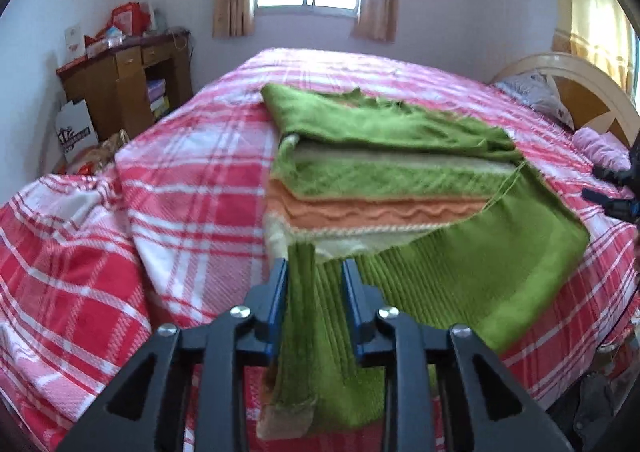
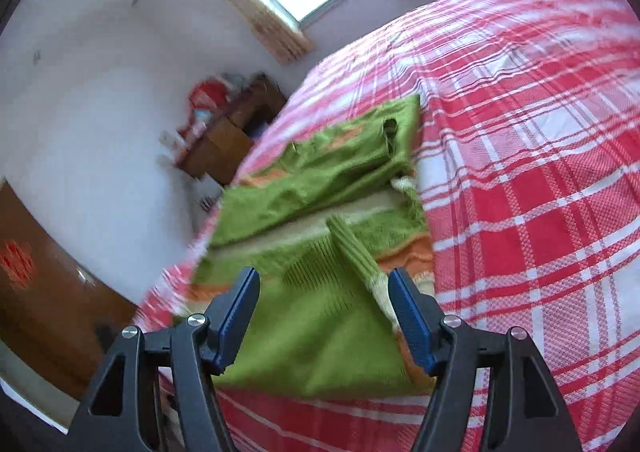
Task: Fold small clothes
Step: 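Grasp the sweater hem edge with the left gripper beside the right gripper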
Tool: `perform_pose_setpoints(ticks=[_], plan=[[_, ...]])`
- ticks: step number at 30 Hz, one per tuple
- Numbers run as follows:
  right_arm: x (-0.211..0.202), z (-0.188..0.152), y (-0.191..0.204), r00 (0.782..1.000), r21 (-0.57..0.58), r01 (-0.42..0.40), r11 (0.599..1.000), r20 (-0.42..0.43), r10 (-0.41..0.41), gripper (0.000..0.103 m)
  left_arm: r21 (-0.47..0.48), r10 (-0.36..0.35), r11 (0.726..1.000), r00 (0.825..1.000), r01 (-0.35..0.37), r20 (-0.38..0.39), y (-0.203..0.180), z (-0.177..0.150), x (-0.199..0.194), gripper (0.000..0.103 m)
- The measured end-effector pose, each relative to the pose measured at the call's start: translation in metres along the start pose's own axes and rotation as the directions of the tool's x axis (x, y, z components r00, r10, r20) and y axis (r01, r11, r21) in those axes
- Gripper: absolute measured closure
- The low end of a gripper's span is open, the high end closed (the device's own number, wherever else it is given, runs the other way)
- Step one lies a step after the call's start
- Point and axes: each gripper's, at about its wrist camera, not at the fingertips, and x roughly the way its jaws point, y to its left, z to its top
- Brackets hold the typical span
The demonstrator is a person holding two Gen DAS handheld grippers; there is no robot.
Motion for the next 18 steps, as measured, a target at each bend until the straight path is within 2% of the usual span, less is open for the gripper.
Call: perform_pose_setpoints(ticks=[1,3,7,11,13,14,15,16,17,18], plan=[[0.004,-0.003,0.003,1.0,-0.031,0.02,0.999,-0.014,-0.02,0.035,0.007,-0.005,1.0,1.0,0.005,0.002,0.0,0.001,-0.001,0.066],[0.018,-0.003,0.01,0.996,-0.114,0.068,0.991,-0.042,-0.073,0.035,0.019,-0.003,1.0,1.0,0.002,0.004,-0.002,-0.001,-0.002,0.059],[0.055,0.001,0.034,0.978,-0.296,0.185,0.937,-0.035,-0.205,0.035,0.022,-0.016,1.0,1.0,0.016,0.005,-0.003,-0.002,-0.006,0.059],[0.095,0.004,0.041,0.963,-0.396,0.204,0.895,-0.083,-0.256,0.036,0.023,-0.033,0.999,0.999,0.033,0.002,0.0,-0.004,-0.007,0.058],[0.112,-0.001,0.039,0.945,-0.434,0.233,0.87,-0.108,-0.307,0.036,0.023,-0.044,0.999,0.999,0.044,-0.005,0.0,-0.004,-0.005,0.045],[0.115,-0.004,0.041,0.941,-0.455,0.249,0.855,-0.095,-0.325,0.04,0.024,-0.049,0.998,0.999,0.049,-0.005,0.0,-0.004,-0.004,0.044],[0.115,-0.006,0.043,0.941,-0.477,0.261,0.839,-0.069,-0.332,0.057,0.023,-0.06,0.998,0.998,0.06,-0.006,0.0,-0.004,-0.003,0.044],[0.112,-0.008,0.045,0.942,-0.482,0.261,0.836,-0.064,-0.331,0.068,0.02,-0.073,0.997,0.997,0.074,-0.009,-0.001,-0.004,-0.001,0.044],[0.11,-0.007,0.046,0.946,-0.477,0.247,0.843,-0.071,-0.317,0.089,0.017,-0.083,0.996,0.996,0.084,-0.012,-0.001,-0.004,0.001,0.044],[0.107,-0.008,0.047,0.947,-0.475,0.24,0.847,-0.077,-0.311,0.09,0.012,-0.088,0.996,0.996,0.088,-0.016,-0.002,-0.004,0.003,0.044]])
